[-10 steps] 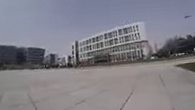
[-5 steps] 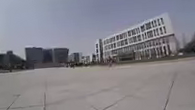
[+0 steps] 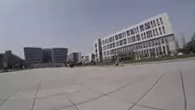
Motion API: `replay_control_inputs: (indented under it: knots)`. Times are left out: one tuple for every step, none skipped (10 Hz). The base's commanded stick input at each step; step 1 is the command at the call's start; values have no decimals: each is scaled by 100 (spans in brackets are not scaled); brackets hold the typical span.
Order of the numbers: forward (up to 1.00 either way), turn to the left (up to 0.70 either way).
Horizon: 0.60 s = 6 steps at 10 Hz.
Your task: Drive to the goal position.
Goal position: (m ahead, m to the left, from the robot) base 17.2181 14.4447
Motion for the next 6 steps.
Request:
replay_control_inputs:
  knots:
    - [85, 34]
    - [85, 28]
    - [85, 18]
    - [85, 4]
    - [85, 0]
    - [85, 0]
